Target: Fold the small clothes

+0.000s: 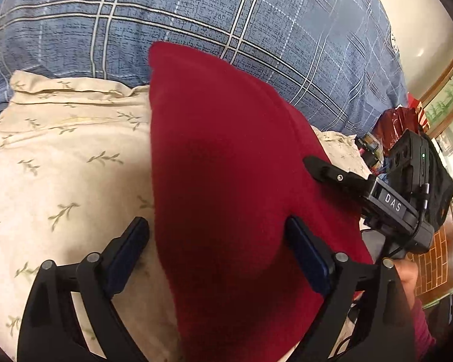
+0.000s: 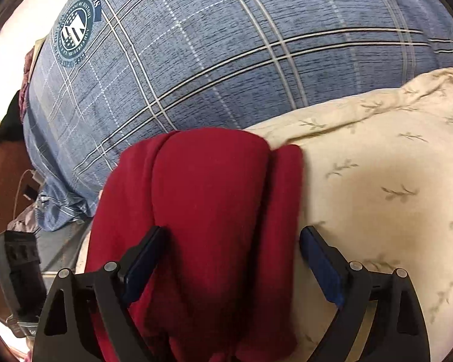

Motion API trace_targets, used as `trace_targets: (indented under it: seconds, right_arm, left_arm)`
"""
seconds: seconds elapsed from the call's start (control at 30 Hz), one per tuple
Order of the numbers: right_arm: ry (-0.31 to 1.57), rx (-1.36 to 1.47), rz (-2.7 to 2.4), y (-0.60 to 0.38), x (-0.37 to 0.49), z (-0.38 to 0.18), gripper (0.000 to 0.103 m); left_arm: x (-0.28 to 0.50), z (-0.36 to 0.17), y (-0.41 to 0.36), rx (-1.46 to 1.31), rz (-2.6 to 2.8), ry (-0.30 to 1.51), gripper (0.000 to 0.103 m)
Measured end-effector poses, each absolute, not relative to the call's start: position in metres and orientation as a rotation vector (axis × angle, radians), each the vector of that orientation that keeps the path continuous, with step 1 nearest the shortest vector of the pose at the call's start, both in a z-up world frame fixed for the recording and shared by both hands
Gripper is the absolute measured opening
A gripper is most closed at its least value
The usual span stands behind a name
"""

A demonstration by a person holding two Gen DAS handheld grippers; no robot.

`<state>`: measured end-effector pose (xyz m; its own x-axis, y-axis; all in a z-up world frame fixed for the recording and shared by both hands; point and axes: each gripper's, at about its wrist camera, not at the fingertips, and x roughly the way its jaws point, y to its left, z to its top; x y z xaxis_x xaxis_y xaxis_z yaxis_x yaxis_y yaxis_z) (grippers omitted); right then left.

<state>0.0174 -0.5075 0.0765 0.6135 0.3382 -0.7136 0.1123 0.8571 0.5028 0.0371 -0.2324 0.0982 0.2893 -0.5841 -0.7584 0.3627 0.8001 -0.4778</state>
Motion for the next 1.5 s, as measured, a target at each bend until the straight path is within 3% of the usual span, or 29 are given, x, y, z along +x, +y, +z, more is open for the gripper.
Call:
trace_targets:
  seconds: [0.07,0.1,0.2,0.3,0.63,0.83,1.07,1.13,1.2,1.3,1.37,1.5]
  right_arm:
    - [0.916,0.539,0.156,-0.505,0.021,0.076,0.071]
    - [0.917,0.542,0.172,-0.504,0.022,0.076,0.056]
    - [0.911,0.509,0.171,-0.494,0.021,0.085,0.041]
    - [0.888,0.470,0.169,-0.483,0.010,0.107,0.035]
    - [0.930,0.504,0.333,-0.427,-0.060,0.163,0.034]
    - [1.078,0.368,0.283,-0.388,-0.076,0.127,0.048]
    - [0.889,0.195,0.250,-0.374,-0.119,0.200,0.049]
    - [0.876,0.148,0.319,-0.359,-0.127,0.210,0.044]
    - [0.885,0.075,0.351,-0.341,-0.130,0.205,0.043]
    - [0.943,-0.048,0.280,-0.322,-0.120,0.172,0.033]
    - [0.994,-0.061,0.245,-0.322,-0.111,0.145,0.033]
    - [0.958,-0.030,0.249,-0.324,-0.104,0.139,0.033]
  left_arm:
    - [0.041,0.098,-0.237,-0.229,-0.649,1.121,0.094]
    - [0.041,0.098,-0.240,-0.215,-0.658,1.123,0.092]
    - [0.040,0.104,-0.244,-0.189,-0.673,1.117,0.074]
    - [0.034,0.117,-0.237,-0.196,-0.676,1.110,0.055]
    - [-0.052,0.184,-0.178,-0.157,-0.611,1.102,0.055]
    - [-0.080,0.149,-0.151,-0.130,-0.489,1.166,0.058]
    - [-0.088,0.165,-0.135,-0.105,-0.368,1.013,0.071]
    - [-0.087,0.167,-0.135,-0.081,-0.330,0.980,0.073]
    - [-0.086,0.165,-0.139,-0.067,-0.317,0.969,0.073]
    - [-0.082,0.157,-0.137,-0.058,-0.296,0.964,0.075]
    - [-0.081,0.151,-0.136,-0.067,-0.295,0.958,0.080]
    - [-0.082,0.150,-0.132,-0.067,-0.278,0.939,0.081]
